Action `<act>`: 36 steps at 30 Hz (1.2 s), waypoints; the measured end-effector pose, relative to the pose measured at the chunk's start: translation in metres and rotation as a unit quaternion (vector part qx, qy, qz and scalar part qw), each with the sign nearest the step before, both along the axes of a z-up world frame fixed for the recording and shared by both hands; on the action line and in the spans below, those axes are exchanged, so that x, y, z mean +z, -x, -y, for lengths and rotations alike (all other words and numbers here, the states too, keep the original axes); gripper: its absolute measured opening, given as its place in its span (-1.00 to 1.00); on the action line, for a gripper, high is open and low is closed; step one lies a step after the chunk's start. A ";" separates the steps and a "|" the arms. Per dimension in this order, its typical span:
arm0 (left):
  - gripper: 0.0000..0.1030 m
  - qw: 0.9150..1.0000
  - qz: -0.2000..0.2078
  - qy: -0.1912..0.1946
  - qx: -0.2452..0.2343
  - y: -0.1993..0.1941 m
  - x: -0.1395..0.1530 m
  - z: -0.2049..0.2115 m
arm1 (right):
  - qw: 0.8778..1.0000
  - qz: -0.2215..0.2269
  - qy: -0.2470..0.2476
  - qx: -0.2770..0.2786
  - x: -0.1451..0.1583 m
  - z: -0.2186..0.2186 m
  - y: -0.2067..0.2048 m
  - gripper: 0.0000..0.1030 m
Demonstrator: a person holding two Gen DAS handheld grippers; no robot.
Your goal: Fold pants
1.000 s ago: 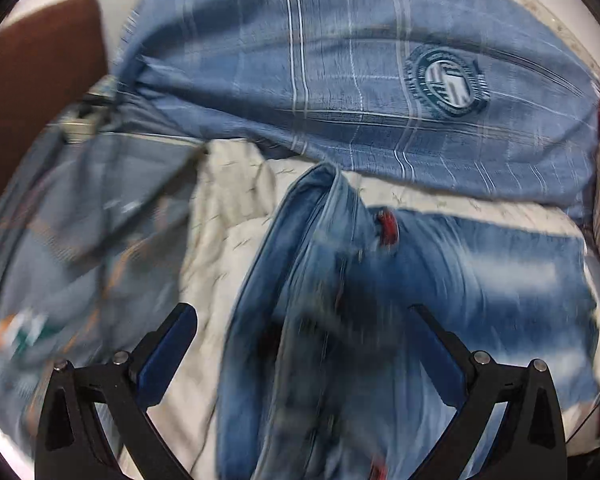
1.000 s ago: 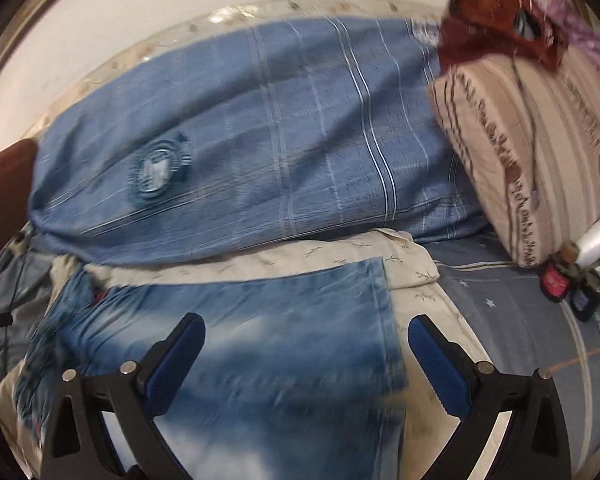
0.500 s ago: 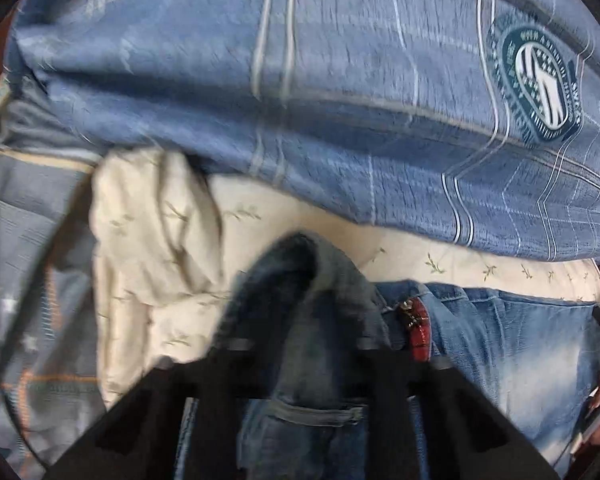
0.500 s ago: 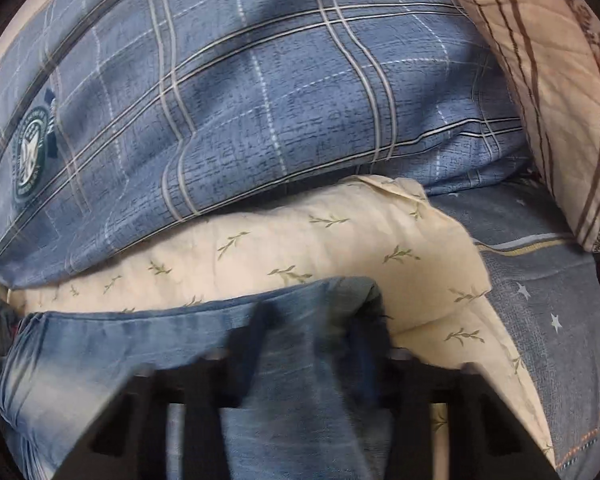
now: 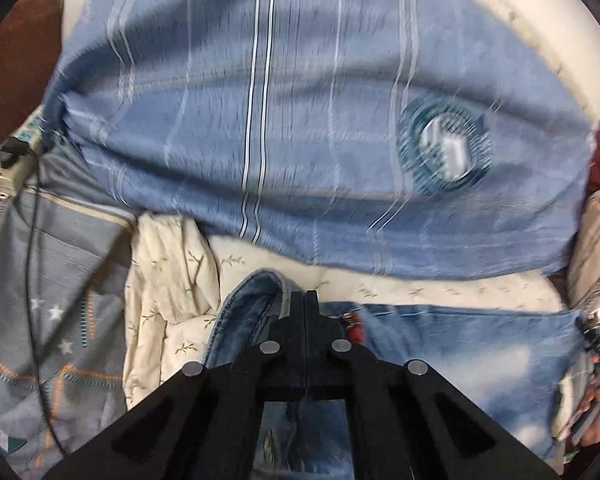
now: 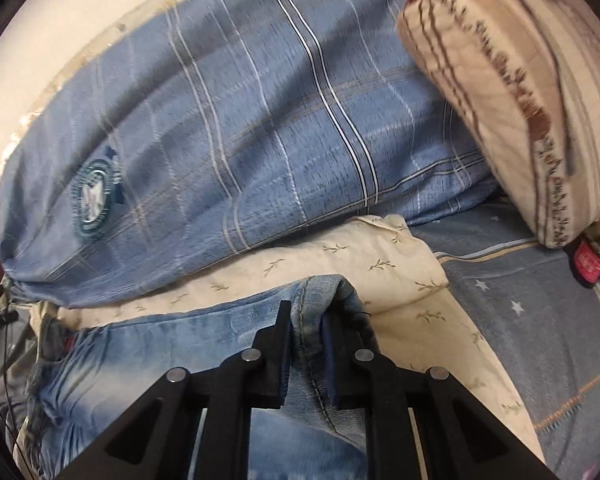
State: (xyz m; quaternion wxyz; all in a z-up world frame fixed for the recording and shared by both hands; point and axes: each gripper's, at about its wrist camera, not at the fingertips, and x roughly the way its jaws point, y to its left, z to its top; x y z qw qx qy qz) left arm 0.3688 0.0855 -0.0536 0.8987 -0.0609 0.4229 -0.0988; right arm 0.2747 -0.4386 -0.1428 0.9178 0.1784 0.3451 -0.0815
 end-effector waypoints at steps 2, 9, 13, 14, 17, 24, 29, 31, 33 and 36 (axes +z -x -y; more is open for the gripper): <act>-1.00 1.000 0.018 -0.001 -0.010 0.005 0.005 0.000 | 1.000 0.006 -0.002 0.006 0.006 -0.004 0.012 -0.72; 0.59 0.996 -0.063 0.017 0.058 -0.031 -0.034 -0.006 | 1.000 -0.008 0.022 0.008 0.004 -0.017 0.013 -0.72; 0.59 0.995 -0.074 0.024 0.058 -0.060 -0.059 0.007 | 1.000 -0.013 0.020 0.004 -0.003 -0.011 0.004 -0.72; 0.56 0.995 -0.084 0.016 0.058 -0.069 -0.066 0.011 | 1.000 -0.013 0.020 0.004 -0.004 -0.010 0.003 -0.72; -0.86 0.990 -0.129 0.005 0.062 -0.094 -0.091 0.021 | 1.000 -0.010 0.020 0.006 -0.007 -0.006 -0.002 -0.72; -0.90 0.994 -0.085 0.044 0.058 -0.077 -0.072 0.011 | 1.000 0.000 0.013 0.004 -0.005 -0.003 0.002 -0.72; -0.90 0.995 -0.006 0.101 0.006 -0.001 -0.003 -0.013 | 1.000 0.025 0.015 -0.002 0.016 -0.008 0.028 -0.72; -0.90 0.993 0.028 0.117 -0.010 0.046 0.020 -0.032 | 0.999 0.039 0.013 -0.004 0.024 -0.009 0.049 -0.72; -0.90 0.992 0.039 0.117 -0.019 0.083 0.027 -0.048 | 0.999 0.053 0.002 -0.003 0.027 -0.009 0.079 -0.72; -0.90 0.994 0.037 0.095 -0.025 0.141 0.005 -0.068 | 0.998 0.056 -0.001 0.002 0.023 -0.013 0.123 -0.72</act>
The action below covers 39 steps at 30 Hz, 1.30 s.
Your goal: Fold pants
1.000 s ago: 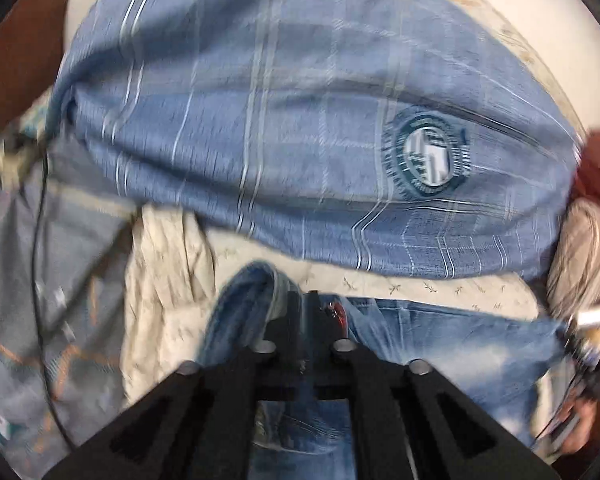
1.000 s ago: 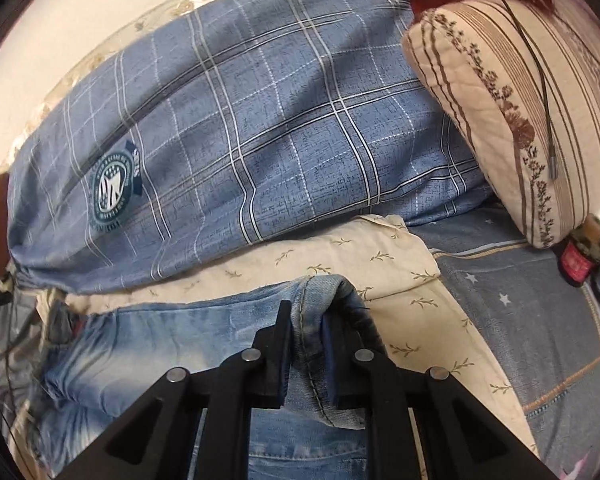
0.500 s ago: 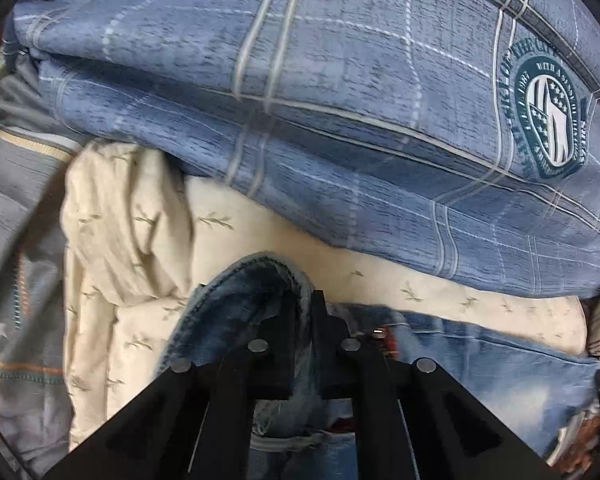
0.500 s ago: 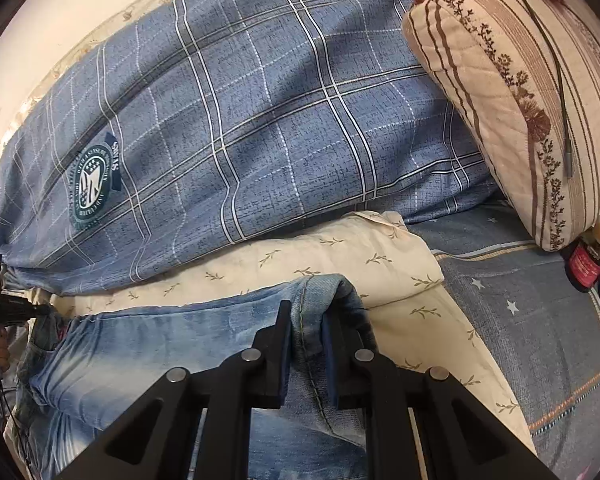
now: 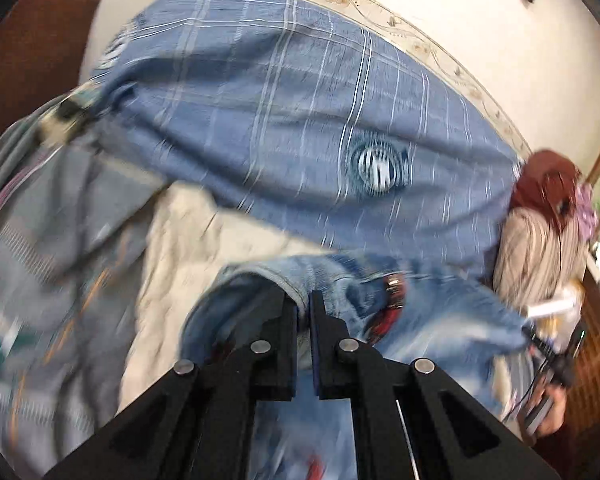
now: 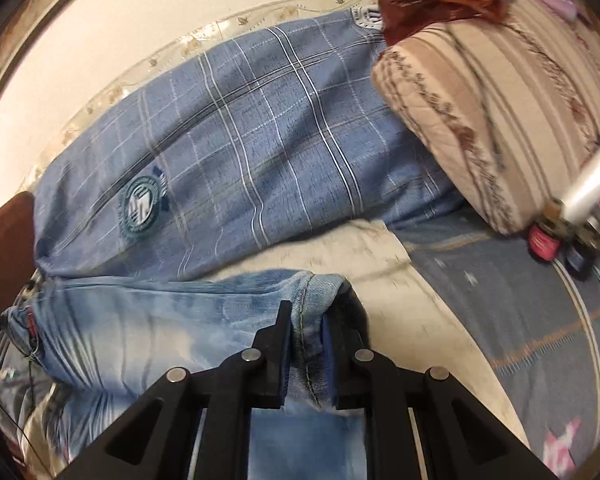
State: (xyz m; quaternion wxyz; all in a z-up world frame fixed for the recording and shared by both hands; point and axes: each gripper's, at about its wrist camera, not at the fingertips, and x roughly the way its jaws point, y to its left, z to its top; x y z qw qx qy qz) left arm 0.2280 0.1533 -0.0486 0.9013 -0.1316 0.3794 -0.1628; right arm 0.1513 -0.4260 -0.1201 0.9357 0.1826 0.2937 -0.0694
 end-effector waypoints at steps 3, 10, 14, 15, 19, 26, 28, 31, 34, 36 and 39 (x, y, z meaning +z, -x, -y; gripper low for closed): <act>-0.89 0.999 -0.030 -0.039 -0.007 0.049 -0.047 -0.013 | 1.000 -0.009 -0.011 0.008 -0.016 -0.002 0.042 -0.72; -0.83 0.988 -0.124 -0.086 0.023 0.100 -0.132 -0.027 | 0.982 -0.155 -0.095 0.057 -0.090 0.006 0.100 -0.60; -0.83 0.989 -0.095 -0.089 0.066 0.113 -0.107 -0.045 | 0.982 -0.157 -0.075 0.078 -0.077 0.013 0.136 -0.60; -0.83 0.990 -0.085 -0.083 0.080 0.115 -0.098 -0.050 | 0.983 -0.150 -0.069 0.080 -0.069 0.015 0.142 -0.60; -0.62 0.994 -0.039 -0.065 0.076 0.113 -0.069 -0.035 | 0.989 -0.109 -0.083 0.061 -0.042 0.023 0.133 -0.60; -0.03 0.997 -0.033 -0.075 0.017 0.095 -0.080 0.033 | 0.992 -0.095 -0.070 0.044 -0.034 0.006 0.036 -0.60; -0.03 0.997 -0.053 -0.059 0.014 0.090 -0.092 0.041 | 0.991 -0.086 -0.096 0.027 -0.037 0.004 0.025 -0.58; 0.01 0.995 -0.075 -0.064 0.011 0.086 -0.112 0.055 | 0.988 -0.080 -0.122 0.045 -0.046 -0.012 0.015 -0.55; 0.10 0.993 -0.082 -0.088 0.019 0.079 -0.126 0.067 | 0.989 -0.119 -0.084 0.033 -0.066 -0.025 0.004 -0.55; 0.11 0.990 -0.092 -0.108 0.026 0.069 -0.138 0.069 | 0.985 -0.137 -0.107 0.009 -0.087 -0.015 -0.003 -0.54; 0.14 0.985 -0.110 -0.129 0.035 0.062 -0.147 0.073 | 0.985 -0.115 -0.131 -0.001 -0.108 0.007 -0.007 -0.59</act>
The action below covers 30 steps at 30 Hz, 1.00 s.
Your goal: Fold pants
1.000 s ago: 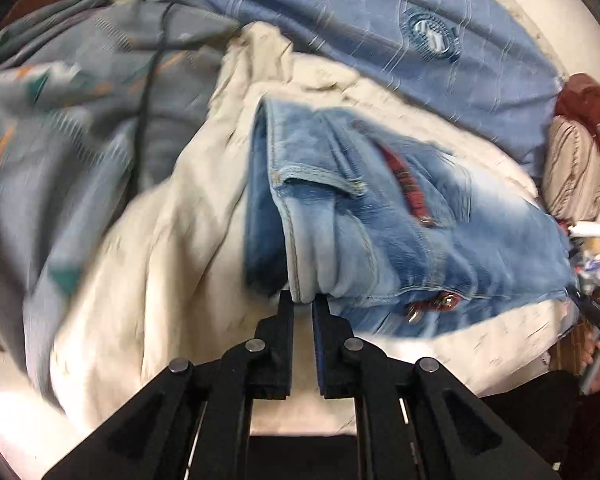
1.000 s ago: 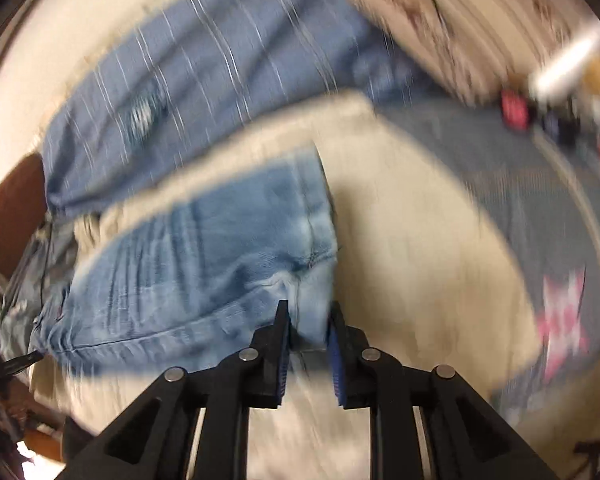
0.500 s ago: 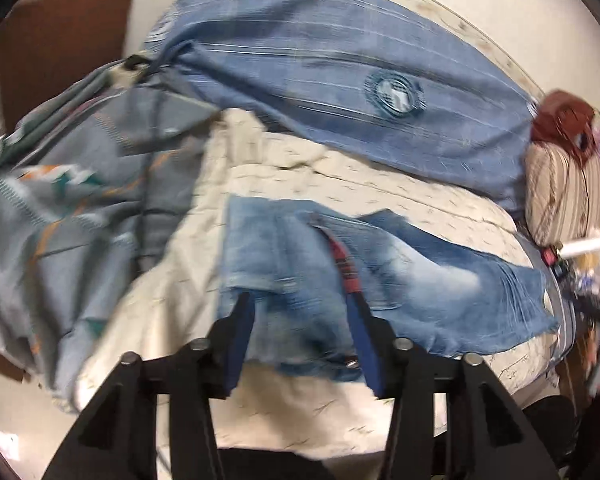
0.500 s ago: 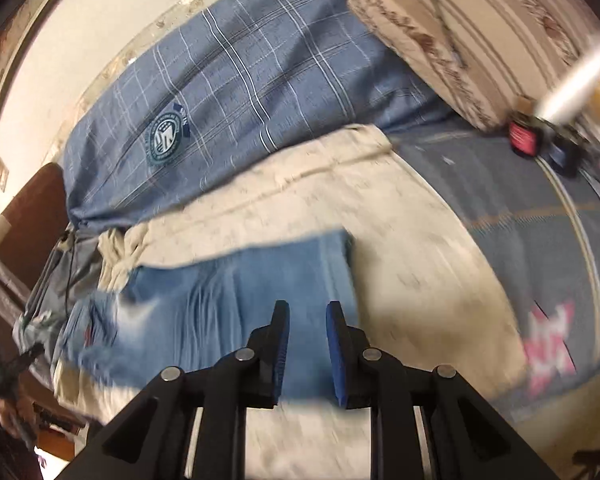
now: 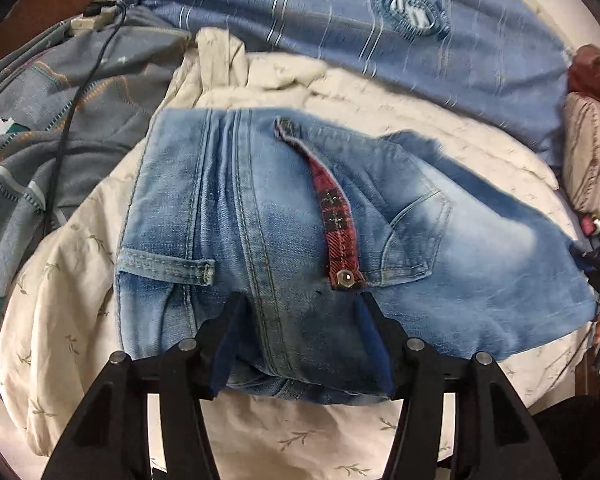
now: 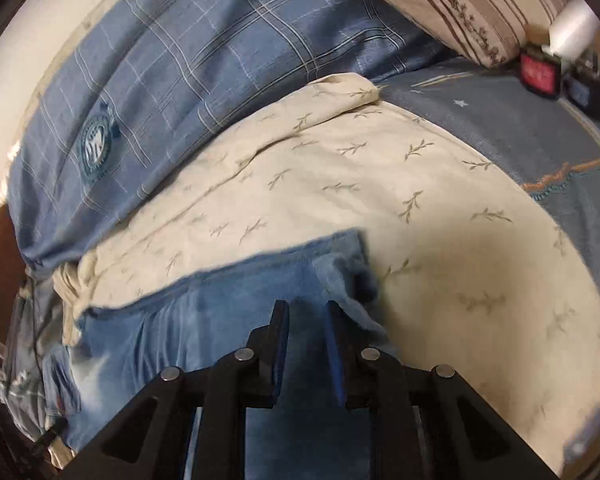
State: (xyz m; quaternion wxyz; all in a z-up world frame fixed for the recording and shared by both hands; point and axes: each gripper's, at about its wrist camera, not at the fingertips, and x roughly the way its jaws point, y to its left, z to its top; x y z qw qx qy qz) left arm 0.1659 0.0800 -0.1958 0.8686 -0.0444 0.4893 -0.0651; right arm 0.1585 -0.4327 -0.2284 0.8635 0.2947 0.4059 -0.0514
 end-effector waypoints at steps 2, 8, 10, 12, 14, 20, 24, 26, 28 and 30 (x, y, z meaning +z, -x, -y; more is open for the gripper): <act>0.21 1.000 0.001 -0.006 0.001 0.003 0.004 0.003 | 1.000 0.014 -0.014 -0.001 0.000 0.008 -0.002 -0.59; 0.28 0.999 0.041 -0.005 -0.013 0.030 0.034 0.016 | 0.993 0.108 -0.042 -0.022 0.033 0.023 0.038 -0.58; 0.35 0.998 0.060 -0.004 -0.019 0.035 0.044 0.024 | 0.990 0.127 -0.045 -0.032 0.042 0.027 0.056 -0.56; 0.38 0.997 0.071 -0.008 -0.027 0.038 0.050 0.036 | 0.989 0.136 -0.049 -0.040 0.047 0.030 0.076 -0.32; 0.39 0.996 0.079 -0.019 -0.030 0.038 0.053 0.043 | 0.988 0.134 -0.053 -0.054 0.046 0.033 0.094 0.39; 0.39 0.994 0.102 0.002 -0.046 0.050 0.059 0.055 | 0.980 0.147 -0.101 -0.087 0.036 0.050 0.146 0.54; 0.41 0.991 0.124 0.008 -0.052 0.058 0.061 0.060 | 0.969 0.114 -0.205 -0.080 0.004 0.053 0.155 0.54; 0.42 0.993 0.106 0.002 -0.061 0.054 0.053 0.066 | 0.958 0.109 -0.258 -0.064 -0.008 0.048 0.153 0.54; 0.42 0.994 0.089 -0.008 -0.057 0.048 0.040 0.066 | 0.945 0.105 -0.305 -0.051 -0.019 0.040 0.149 0.54; 0.42 0.997 0.065 -0.009 -0.046 0.040 0.026 0.061 | 0.933 0.096 -0.345 -0.043 -0.031 0.031 0.143 0.54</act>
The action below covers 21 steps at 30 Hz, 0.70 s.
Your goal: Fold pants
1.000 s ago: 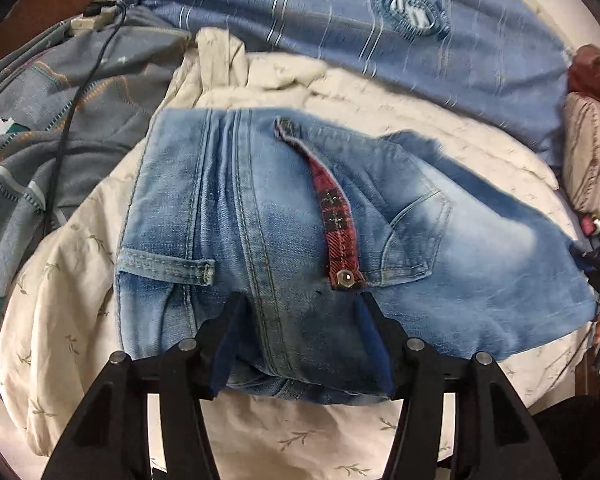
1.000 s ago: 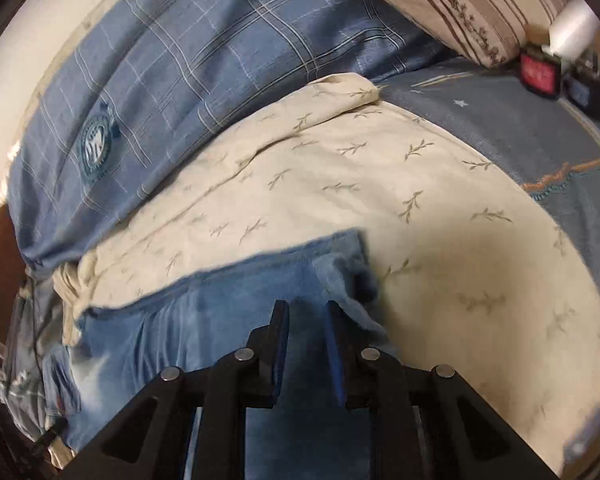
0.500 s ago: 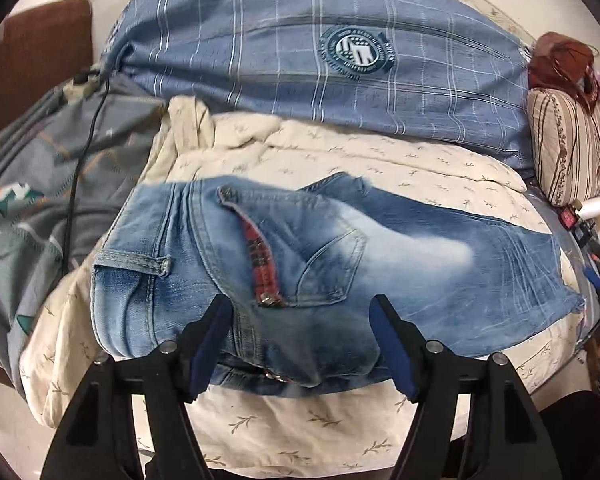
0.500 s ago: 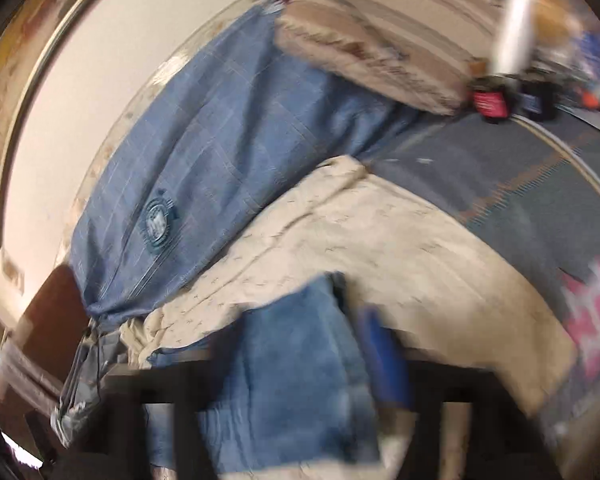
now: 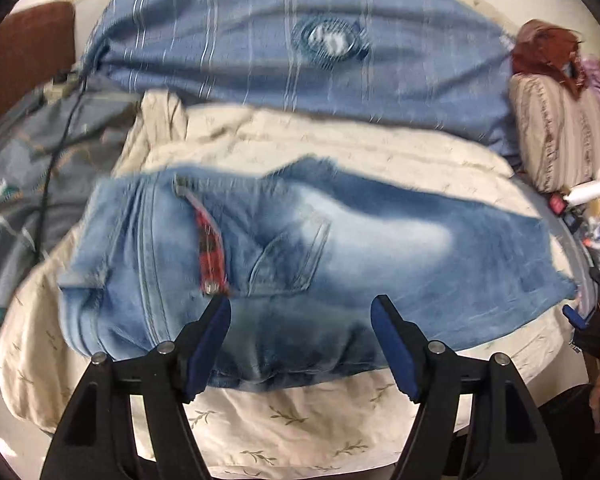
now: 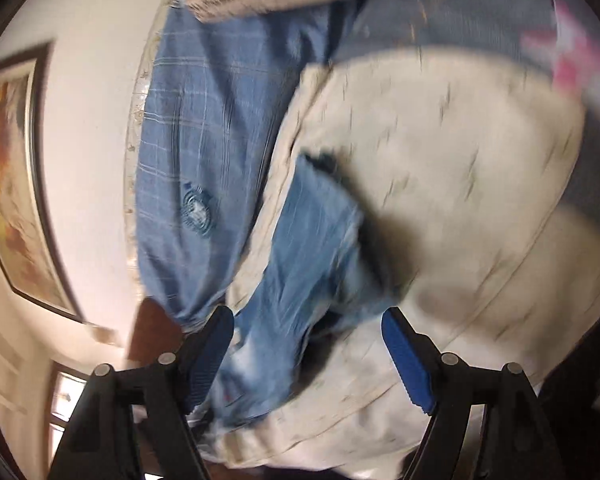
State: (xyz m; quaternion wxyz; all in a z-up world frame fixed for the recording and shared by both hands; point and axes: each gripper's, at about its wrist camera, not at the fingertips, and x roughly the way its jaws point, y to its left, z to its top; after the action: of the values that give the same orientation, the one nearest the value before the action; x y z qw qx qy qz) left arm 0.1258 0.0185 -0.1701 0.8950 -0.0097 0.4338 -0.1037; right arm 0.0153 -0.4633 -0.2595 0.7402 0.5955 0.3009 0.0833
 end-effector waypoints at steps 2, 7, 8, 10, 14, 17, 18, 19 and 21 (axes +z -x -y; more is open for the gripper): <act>0.42 1.000 -0.023 -0.008 0.011 -0.006 -0.015 -0.006 | 1.000 -0.007 -0.029 0.011 -0.010 -0.009 -0.007 0.54; 0.42 0.999 -0.032 -0.022 0.008 -0.004 -0.024 -0.009 | 0.999 -0.048 -0.025 -0.007 -0.022 -0.022 -0.027 0.54; 0.42 0.999 -0.034 -0.023 0.007 -0.004 -0.022 -0.009 | 0.998 -0.047 -0.027 -0.023 -0.023 -0.021 -0.030 0.54; 0.42 0.999 -0.034 -0.012 0.010 -0.003 -0.016 -0.010 | 0.998 -0.041 -0.022 -0.045 -0.022 -0.020 -0.034 0.54; 0.42 1.000 -0.008 0.000 -0.002 0.002 0.004 -0.006 | 0.994 -0.015 0.053 -0.095 -0.002 -0.017 -0.036 0.49; 0.42 1.000 -0.003 0.000 -0.013 0.000 0.010 0.001 | 0.982 0.002 0.145 -0.118 0.021 -0.015 -0.040 0.25; 0.42 1.000 -0.004 0.001 -0.015 -0.001 0.008 0.003 | 0.980 0.003 0.160 -0.115 0.025 -0.014 -0.043 0.20; 0.42 1.000 -0.008 0.000 -0.017 -0.003 0.005 0.006 | 0.981 0.005 0.162 -0.110 0.026 -0.014 -0.046 0.20; 0.42 1.000 -0.017 0.000 -0.016 -0.005 -0.001 0.008 | 0.983 0.000 0.153 -0.098 0.022 -0.012 -0.049 0.19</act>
State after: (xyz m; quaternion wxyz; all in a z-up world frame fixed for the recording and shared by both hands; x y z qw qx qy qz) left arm 0.1306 0.0106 -0.1711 0.8854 -0.0046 0.4494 -0.1182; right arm 0.0641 -0.4513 -0.2378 0.8273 0.5018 0.2498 -0.0365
